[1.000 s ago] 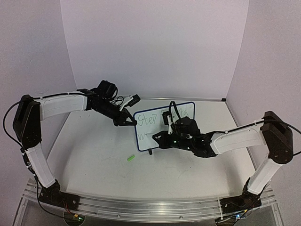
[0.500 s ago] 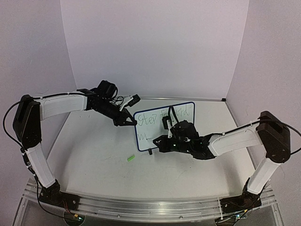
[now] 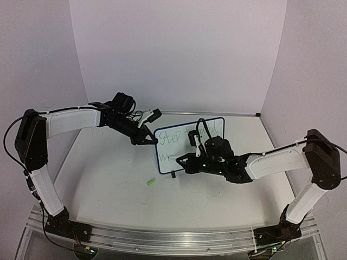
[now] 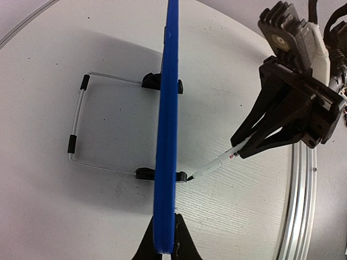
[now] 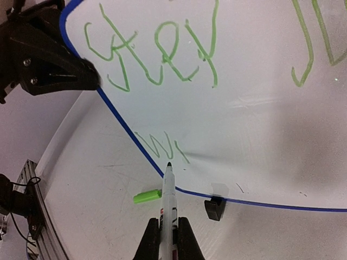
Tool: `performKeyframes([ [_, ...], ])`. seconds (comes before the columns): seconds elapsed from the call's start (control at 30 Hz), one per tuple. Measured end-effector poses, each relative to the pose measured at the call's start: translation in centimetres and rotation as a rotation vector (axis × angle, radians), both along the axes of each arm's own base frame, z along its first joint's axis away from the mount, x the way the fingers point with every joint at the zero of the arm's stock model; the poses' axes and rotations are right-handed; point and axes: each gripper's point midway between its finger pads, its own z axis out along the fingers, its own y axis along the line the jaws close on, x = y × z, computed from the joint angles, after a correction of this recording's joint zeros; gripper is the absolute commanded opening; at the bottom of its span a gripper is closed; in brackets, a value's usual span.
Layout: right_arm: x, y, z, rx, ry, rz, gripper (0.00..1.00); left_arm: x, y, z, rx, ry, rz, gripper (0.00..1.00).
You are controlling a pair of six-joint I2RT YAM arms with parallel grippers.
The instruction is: Write a sentence on the whiteboard
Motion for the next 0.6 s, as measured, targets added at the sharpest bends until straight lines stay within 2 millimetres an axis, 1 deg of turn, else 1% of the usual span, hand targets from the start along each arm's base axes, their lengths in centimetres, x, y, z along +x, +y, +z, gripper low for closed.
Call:
performKeyframes([
  [0.13,0.1,0.0,0.9,0.019,-0.018,-0.003,0.00,0.0,0.0,0.0,0.000,0.000,0.000,0.00],
  [0.4,0.5,-0.2,1.1,0.017,-0.032,-0.026,0.00,0.0,0.0,0.0,0.000,0.000,0.000,0.00],
  [0.6,0.8,0.1,1.9,0.035,-0.046,-0.029,0.00,0.0,0.0,0.0,0.000,0.000,0.000,0.00],
])
